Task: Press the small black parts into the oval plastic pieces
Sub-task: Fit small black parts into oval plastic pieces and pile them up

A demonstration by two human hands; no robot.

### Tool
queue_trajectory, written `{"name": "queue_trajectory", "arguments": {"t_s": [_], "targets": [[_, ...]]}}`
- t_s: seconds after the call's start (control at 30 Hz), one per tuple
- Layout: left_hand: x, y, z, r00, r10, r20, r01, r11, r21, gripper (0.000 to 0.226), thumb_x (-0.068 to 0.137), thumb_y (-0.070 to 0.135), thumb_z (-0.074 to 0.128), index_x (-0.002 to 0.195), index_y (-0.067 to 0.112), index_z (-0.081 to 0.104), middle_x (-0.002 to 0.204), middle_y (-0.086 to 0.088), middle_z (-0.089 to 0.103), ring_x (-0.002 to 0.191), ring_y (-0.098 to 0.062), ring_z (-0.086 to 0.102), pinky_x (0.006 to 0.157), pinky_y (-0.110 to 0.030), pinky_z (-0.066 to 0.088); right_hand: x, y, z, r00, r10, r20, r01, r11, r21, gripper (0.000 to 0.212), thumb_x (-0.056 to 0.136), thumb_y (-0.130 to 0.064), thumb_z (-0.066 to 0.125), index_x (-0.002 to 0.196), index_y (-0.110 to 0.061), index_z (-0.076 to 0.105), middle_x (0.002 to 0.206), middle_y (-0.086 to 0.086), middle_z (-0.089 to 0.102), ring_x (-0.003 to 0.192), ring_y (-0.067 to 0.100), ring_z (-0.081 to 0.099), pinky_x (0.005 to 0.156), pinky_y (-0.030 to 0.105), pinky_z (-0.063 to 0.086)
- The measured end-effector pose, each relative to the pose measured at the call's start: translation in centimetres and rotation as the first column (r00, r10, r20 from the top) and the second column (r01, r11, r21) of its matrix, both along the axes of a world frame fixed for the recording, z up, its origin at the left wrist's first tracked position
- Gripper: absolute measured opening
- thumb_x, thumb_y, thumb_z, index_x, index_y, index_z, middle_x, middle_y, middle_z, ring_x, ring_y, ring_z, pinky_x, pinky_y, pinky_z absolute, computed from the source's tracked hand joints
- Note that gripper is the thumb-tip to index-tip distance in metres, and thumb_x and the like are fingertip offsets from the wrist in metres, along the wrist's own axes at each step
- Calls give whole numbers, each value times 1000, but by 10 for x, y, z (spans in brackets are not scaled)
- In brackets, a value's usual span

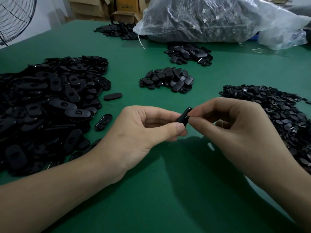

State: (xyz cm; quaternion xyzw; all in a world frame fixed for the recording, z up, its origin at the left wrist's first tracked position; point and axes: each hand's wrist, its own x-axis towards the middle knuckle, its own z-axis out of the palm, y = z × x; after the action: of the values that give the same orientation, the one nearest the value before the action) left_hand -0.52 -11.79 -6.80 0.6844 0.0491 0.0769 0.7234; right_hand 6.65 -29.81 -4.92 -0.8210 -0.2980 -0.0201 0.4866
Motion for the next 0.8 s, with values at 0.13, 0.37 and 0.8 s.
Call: {"name": "queue_trajectory", "arguments": {"t_s": [0.13, 0.37, 0.8], "targets": [[1, 0, 1, 1000, -5, -5, 5, 1000, -27, 14, 85, 4, 75, 97, 9, 81, 92, -8, 80, 88, -17, 78, 72, -20, 59, -4, 3, -2, 971, -58, 232, 66, 997, -28, 6, 81, -30, 71, 78, -34, 74, 71, -18, 68, 73, -3, 62, 65, 8, 40], [3, 3, 6, 991, -127, -34, 119, 976, -180, 22, 79, 18, 76, 99, 10, 81, 102, -9, 79, 97, -19, 77, 73, -19, 57, -6, 0, 0, 848, -60, 526, 94, 995, -38, 5, 91, -20, 75, 90, -25, 78, 79, -14, 68, 73, 9, 64, 69, 34, 50], [5, 0, 6, 998, -67, 4, 66, 967, -245, 21, 82, 13, 71, 103, 9, 72, 104, -8, 79, 99, -19, 77, 68, -18, 56, -4, 3, -7, 807, -19, 590, 137, 978, -155, 24, 95, -24, 63, 114, -22, 77, 81, -8, 70, 72, 23, 60, 67, 46, 51]]}}
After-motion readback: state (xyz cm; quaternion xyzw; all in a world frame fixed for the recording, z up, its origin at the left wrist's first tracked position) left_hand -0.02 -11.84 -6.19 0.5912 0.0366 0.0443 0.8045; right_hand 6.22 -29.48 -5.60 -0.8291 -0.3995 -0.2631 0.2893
